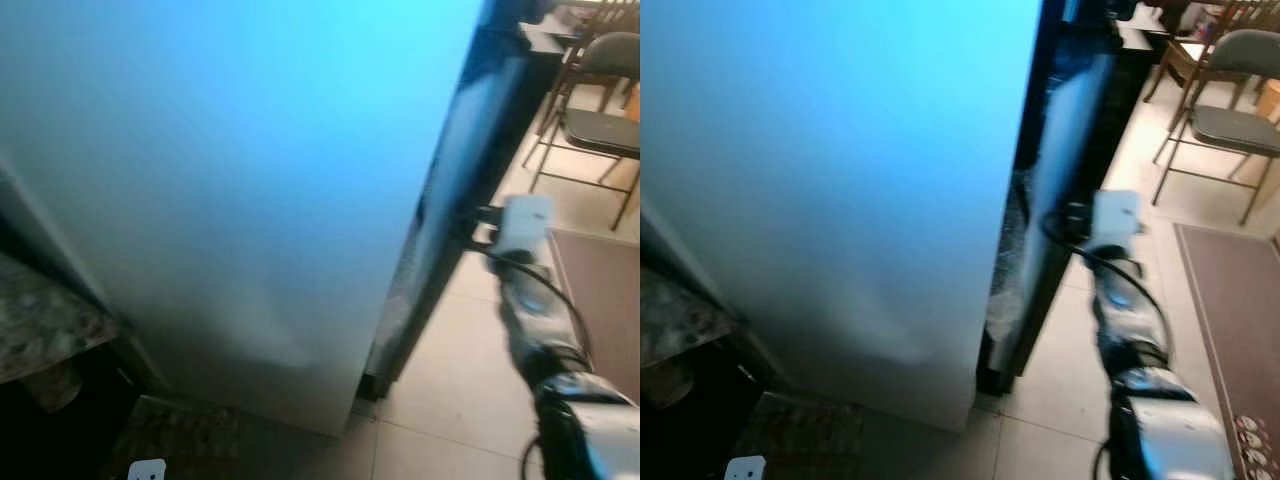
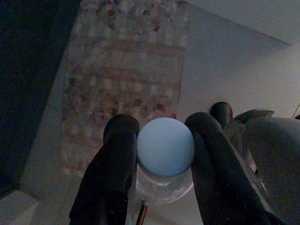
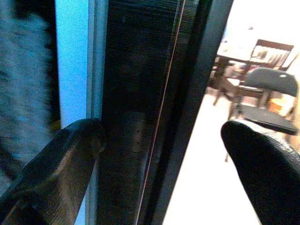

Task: Restocking fridge

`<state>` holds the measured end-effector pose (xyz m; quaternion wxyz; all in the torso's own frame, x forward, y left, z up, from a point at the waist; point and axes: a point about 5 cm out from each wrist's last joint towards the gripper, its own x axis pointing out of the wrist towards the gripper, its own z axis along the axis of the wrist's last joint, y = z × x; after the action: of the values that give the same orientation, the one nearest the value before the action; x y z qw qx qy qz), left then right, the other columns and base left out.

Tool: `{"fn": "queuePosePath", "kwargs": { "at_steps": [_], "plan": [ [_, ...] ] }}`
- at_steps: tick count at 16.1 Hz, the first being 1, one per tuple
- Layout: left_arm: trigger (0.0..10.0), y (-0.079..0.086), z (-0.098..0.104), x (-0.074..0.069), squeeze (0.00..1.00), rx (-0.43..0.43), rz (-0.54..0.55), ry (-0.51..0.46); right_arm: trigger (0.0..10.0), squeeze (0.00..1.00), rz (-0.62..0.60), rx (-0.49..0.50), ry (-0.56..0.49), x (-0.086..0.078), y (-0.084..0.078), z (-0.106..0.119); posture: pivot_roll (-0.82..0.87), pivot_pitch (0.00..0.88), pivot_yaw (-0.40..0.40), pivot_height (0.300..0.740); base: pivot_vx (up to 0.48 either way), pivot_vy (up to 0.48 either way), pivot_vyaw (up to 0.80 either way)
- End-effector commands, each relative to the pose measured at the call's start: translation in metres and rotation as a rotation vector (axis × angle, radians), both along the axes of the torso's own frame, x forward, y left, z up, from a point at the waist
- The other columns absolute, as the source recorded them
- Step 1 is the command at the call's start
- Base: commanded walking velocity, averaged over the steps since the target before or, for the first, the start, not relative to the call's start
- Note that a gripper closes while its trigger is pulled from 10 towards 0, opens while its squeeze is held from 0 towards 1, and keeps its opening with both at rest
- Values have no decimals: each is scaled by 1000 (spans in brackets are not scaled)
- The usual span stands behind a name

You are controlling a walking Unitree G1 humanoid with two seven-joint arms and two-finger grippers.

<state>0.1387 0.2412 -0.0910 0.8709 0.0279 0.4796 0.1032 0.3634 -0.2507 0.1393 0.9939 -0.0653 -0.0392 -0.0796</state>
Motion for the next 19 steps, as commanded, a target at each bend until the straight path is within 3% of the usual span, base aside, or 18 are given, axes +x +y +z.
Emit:
{"fn": "queuePosePath", "kwargs": {
  "at_steps": [1, 2, 3, 7, 9, 10, 13, 16, 17, 19],
  "plan": [
    [10000, -1, -2, -5, 0, -6, -4, 15, 10000, 0, -167, 29, 13, -16, -39, -5, -17, 0, 3, 740, 0, 0, 0],
    [10000, -1, -2, -5, 0, -7, -6, 17, 10000, 0, -212, 18, 35, -26, -55, -11, -27, 0, 3, 740, 0, 0, 0],
    [10000, -1, -2, -5, 0, -7, -6, 17, 10000, 0, -222, 17, 40, -29, -58, -13, -27, 0, 3, 740, 0, 0, 0],
    [10000, -2, -3, -5, 0, -12, -12, 19, 10000, 0, -445, -30, 148, -77, -116, -35, -33, 0, -4, 740, 0, 0, 0],
    [10000, -3, -3, -5, 0, -12, -17, 22, 10000, 0, -513, 5, 238, -96, -124, -56, -36, 0, -5, 740, 0, 0, 0],
    [10000, -3, -3, -6, 0, -11, -16, 23, 10000, 0, -507, 29, 289, -101, -119, -70, -32, 0, -7, 740, 0, 0, 0],
    [10000, -2, -3, -6, 0, -9, -17, 26, 10000, 0, -388, 109, 575, -130, -78, -137, -23, 0, -4, 740, 0, 0, 0],
    [10000, -2, -3, -6, 0, -8, -16, 27, 10000, 0, -282, 192, 788, -156, -39, -180, -14, 0, 2, 740, 0, 0, 0],
    [10000, -2, -2, -5, 0, -5, -15, 25, 10000, 0, -219, 256, 1013, -192, -9, -214, -10, 0, 4, 740, 0, 0, 0],
    [10000, -1, -2, -5, 0, -2, -14, 25, 10000, 0, -280, 297, 1084, -214, -2, -225, 1, 0, 4, 740, 0, 0, 0]
  ]
}}
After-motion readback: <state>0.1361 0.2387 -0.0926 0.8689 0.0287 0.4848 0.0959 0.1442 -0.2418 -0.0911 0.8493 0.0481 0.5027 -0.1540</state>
